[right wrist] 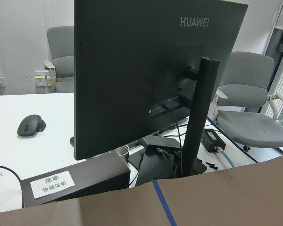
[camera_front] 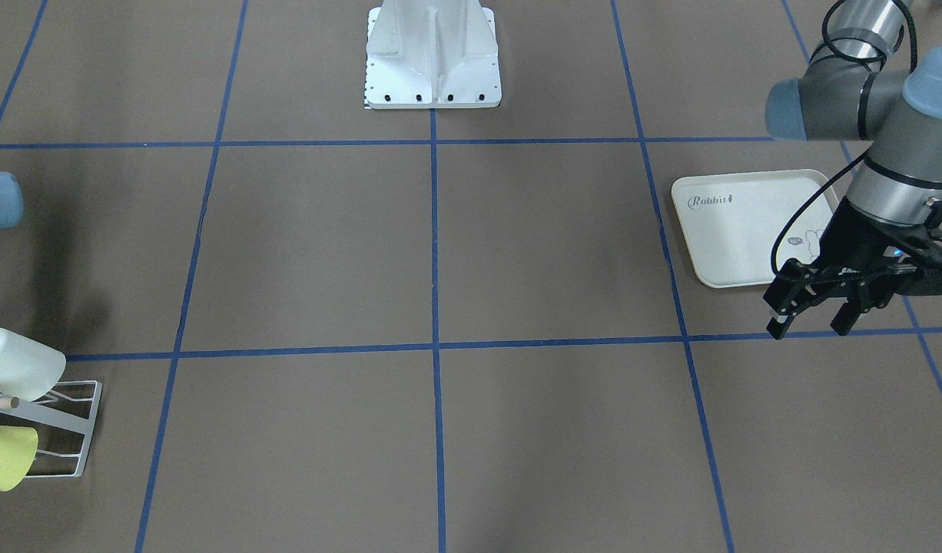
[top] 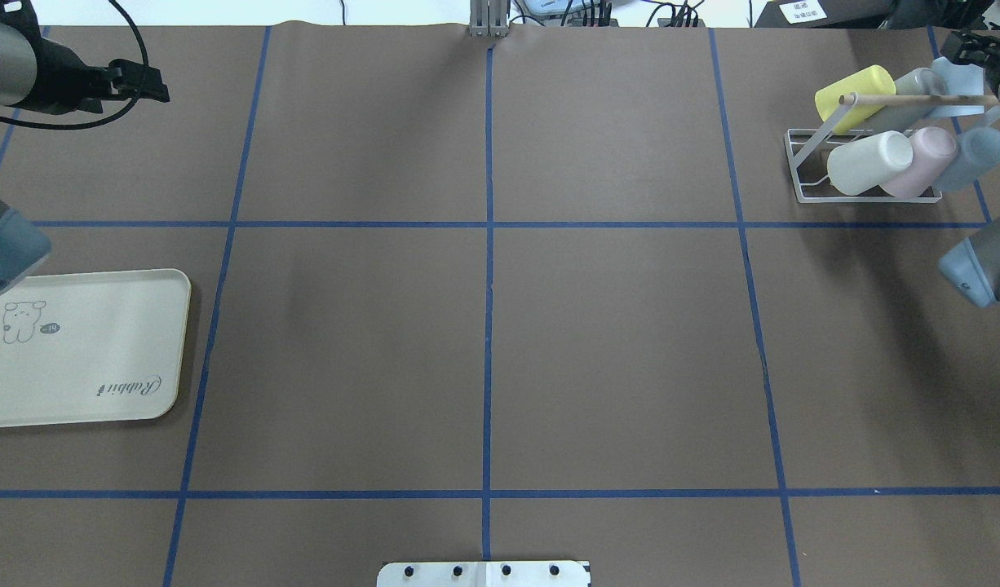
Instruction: Transfer IKEA cup to right arm and place on rack
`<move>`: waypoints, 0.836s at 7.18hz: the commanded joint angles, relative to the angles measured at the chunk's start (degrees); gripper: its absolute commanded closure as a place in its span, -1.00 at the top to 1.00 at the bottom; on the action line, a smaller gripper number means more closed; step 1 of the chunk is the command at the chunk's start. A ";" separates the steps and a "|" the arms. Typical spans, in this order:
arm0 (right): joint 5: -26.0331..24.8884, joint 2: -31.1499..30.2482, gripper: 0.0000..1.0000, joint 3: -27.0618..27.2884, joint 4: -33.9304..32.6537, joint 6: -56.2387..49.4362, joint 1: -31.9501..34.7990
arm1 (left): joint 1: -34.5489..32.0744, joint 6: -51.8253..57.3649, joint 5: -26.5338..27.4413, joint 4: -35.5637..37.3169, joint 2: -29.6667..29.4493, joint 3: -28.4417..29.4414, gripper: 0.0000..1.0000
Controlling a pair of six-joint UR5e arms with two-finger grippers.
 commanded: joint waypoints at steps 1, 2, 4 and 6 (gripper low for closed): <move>3.08 -0.28 1.00 1.86 -0.02 -1.43 0.43 | -0.73 8.46 -0.04 0.15 1.62 0.24 0.98; 3.19 -0.11 1.00 1.78 -0.11 -1.61 0.43 | -0.82 8.49 -0.04 0.23 1.62 0.24 0.98; 4.50 0.68 1.00 1.69 -0.63 -5.11 2.79 | -0.82 8.49 -0.04 0.24 1.71 0.24 0.98; 15.52 2.69 1.00 1.95 -3.95 -10.88 9.97 | -2.74 14.59 -0.22 0.50 3.02 0.41 0.98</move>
